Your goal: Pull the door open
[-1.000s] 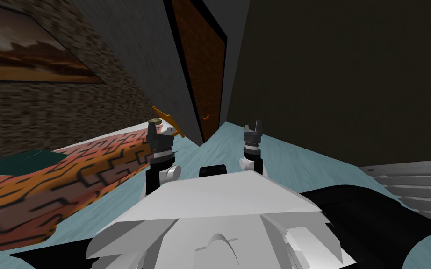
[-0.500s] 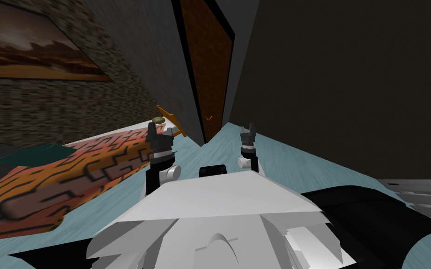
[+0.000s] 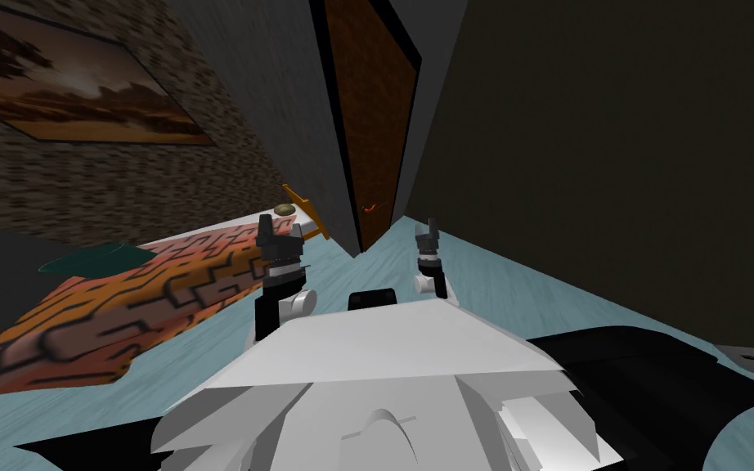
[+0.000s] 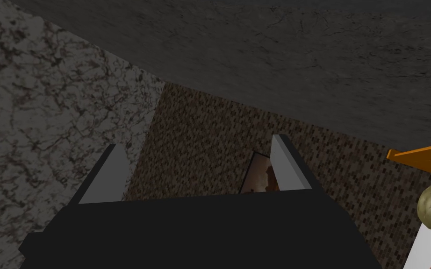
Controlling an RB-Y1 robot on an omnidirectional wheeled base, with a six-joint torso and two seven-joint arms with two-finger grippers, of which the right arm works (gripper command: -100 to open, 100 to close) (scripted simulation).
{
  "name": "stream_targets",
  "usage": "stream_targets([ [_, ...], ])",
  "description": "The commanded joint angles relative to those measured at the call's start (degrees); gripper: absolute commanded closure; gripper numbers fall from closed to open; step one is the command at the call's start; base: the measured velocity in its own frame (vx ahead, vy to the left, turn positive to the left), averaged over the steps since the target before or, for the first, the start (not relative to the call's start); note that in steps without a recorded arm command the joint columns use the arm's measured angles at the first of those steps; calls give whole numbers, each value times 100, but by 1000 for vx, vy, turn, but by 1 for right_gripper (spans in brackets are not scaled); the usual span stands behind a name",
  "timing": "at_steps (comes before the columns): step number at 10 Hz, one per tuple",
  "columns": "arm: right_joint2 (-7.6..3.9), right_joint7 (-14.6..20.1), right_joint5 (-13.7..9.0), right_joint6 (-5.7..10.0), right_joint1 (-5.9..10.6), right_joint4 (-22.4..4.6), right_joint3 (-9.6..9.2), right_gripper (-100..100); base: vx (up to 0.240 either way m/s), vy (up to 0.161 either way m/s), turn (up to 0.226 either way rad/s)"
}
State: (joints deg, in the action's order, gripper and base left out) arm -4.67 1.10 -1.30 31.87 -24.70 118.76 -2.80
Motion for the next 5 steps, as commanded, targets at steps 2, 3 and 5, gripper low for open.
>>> stream_targets([
  [2,-88,61,-5,82,183,-437,-48,-100,98,-23,118],
  [3,-127,89,-10,103,249,-592,-64,-100,92,-48,121],
  [5,-166,117,-14,123,315,-747,-79,-100,73,-32,92],
])
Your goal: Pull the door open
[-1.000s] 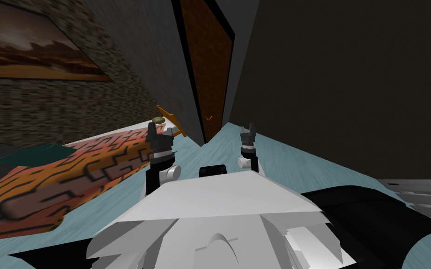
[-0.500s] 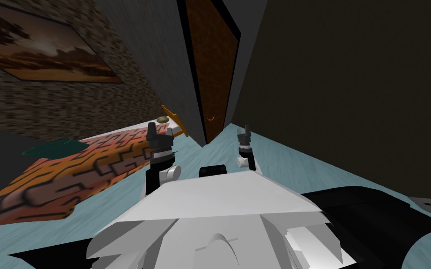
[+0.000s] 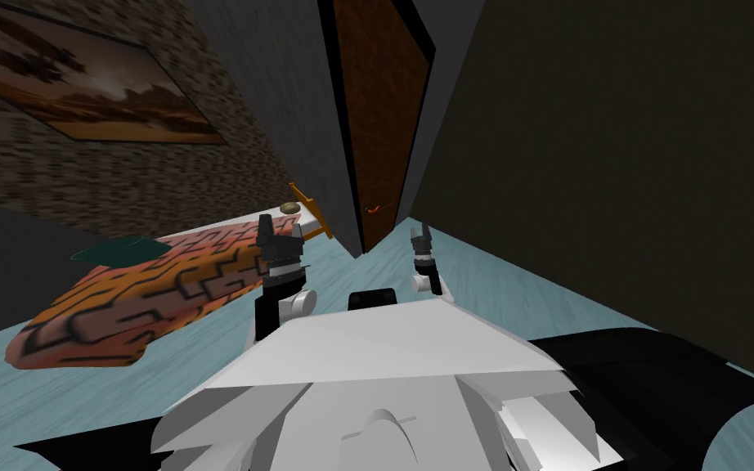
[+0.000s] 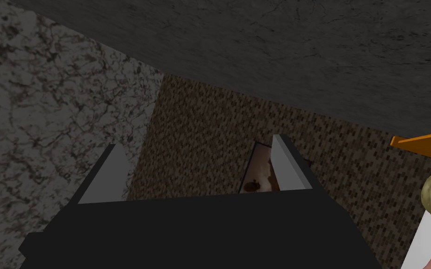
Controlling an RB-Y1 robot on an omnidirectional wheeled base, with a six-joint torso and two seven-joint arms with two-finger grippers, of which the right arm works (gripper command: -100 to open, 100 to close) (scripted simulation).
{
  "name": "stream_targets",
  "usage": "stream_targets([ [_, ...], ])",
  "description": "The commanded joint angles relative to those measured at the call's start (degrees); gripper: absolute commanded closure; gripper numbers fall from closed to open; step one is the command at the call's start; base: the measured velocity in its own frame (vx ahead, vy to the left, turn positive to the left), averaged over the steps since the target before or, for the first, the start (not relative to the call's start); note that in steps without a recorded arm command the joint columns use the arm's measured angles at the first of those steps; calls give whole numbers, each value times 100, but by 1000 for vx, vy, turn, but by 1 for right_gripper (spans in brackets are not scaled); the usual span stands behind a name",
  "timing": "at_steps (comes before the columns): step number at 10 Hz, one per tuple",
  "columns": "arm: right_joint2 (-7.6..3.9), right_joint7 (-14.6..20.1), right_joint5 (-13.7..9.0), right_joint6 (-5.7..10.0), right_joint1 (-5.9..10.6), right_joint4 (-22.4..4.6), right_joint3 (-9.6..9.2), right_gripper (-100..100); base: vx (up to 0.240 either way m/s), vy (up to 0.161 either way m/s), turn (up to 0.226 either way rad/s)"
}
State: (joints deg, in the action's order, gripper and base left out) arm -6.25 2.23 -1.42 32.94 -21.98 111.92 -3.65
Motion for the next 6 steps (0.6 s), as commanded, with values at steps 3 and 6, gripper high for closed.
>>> stream_targets([
  [3,-130,96,-17,84,260,-572,-46,-100,67,-28,132],
  [6,-214,158,-27,131,409,-920,-82,-100,69,-35,87],
])
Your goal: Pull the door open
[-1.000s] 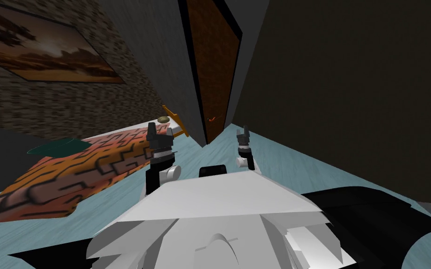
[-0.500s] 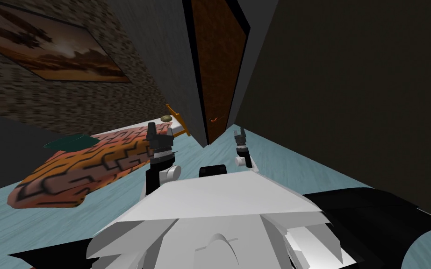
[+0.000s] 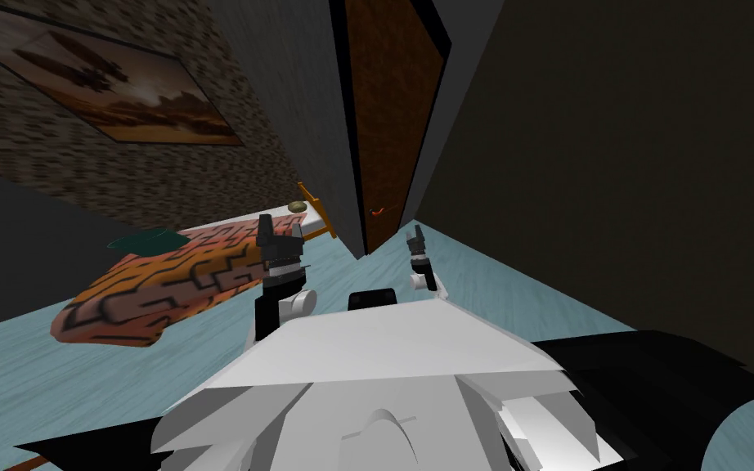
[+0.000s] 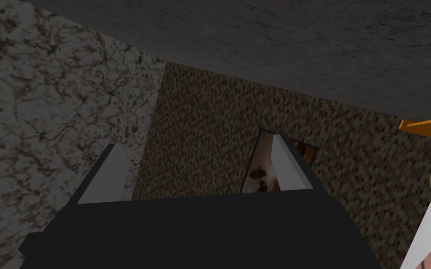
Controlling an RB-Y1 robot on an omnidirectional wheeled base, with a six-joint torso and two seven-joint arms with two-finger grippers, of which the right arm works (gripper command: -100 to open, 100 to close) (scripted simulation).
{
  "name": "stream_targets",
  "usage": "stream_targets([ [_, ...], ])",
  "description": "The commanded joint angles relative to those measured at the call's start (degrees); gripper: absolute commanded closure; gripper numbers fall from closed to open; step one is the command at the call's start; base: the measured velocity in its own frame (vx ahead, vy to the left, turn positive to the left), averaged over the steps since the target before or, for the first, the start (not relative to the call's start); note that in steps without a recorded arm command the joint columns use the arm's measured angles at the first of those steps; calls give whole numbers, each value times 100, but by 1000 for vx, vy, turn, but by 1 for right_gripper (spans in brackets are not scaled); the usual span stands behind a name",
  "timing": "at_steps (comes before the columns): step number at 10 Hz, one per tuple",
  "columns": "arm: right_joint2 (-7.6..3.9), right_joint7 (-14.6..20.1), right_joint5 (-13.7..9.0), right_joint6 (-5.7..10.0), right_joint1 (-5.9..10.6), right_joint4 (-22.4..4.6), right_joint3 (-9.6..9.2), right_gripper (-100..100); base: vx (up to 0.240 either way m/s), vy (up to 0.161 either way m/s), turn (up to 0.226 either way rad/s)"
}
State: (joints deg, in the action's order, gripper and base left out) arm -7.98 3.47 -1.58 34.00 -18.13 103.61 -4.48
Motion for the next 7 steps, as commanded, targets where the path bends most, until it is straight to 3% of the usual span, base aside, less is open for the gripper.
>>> stream_targets([
  [1,-84,66,-17,49,102,-272,-16,-100,85,-37,159],
  [7,-301,232,-44,173,495,-1195,-110,-100,73,-40,129],
])
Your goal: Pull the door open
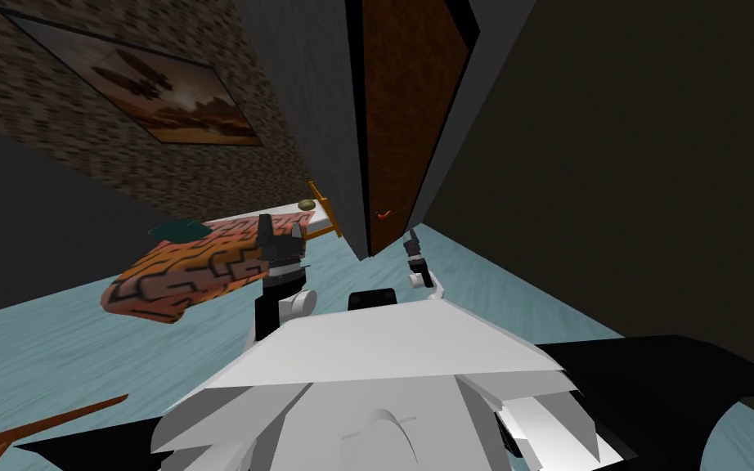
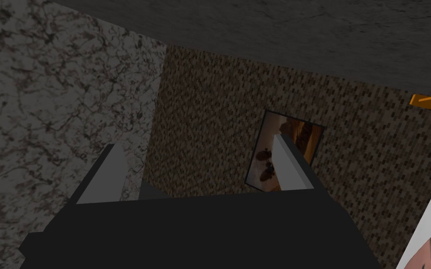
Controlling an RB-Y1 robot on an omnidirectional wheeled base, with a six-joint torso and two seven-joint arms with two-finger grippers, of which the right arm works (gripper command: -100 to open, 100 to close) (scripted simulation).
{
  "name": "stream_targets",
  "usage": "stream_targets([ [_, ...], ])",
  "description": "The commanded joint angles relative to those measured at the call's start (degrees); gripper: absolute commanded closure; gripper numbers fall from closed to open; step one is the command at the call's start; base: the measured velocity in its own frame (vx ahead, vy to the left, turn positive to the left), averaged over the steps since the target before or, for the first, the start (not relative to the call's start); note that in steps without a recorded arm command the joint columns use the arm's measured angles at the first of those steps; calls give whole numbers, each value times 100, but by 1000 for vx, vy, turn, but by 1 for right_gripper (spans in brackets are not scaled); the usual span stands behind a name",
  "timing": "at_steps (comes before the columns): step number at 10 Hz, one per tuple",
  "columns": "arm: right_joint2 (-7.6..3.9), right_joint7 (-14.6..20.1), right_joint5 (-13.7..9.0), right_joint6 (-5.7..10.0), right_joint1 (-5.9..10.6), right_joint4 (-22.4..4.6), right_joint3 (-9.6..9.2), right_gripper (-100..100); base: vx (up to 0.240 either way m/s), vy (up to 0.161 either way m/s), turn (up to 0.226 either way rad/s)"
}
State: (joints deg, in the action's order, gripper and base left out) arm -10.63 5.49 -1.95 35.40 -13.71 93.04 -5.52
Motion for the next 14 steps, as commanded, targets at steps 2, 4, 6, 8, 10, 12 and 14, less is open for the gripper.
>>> stream_targets([
  [2,-80,64,-12,57,134,-326,-24,-100,73,-46,105],
  [4,-167,131,-23,107,294,-701,-62,-100,51,-32,128],
  [6,-253,198,-34,157,454,-1041,-100,-100,77,-49,149],
  [8,-297,232,-40,182,534,-1264,-119,-100,58,-47,90],
  [10,-380,297,-50,231,689,-1615,-156,-100,78,-55,157],
  [12,-463,362,-61,280,844,-1993,-193,-100,75,-70,137],
  [14,-541,424,-71,326,992,-2312,-228,-100,76,-69,147],
])
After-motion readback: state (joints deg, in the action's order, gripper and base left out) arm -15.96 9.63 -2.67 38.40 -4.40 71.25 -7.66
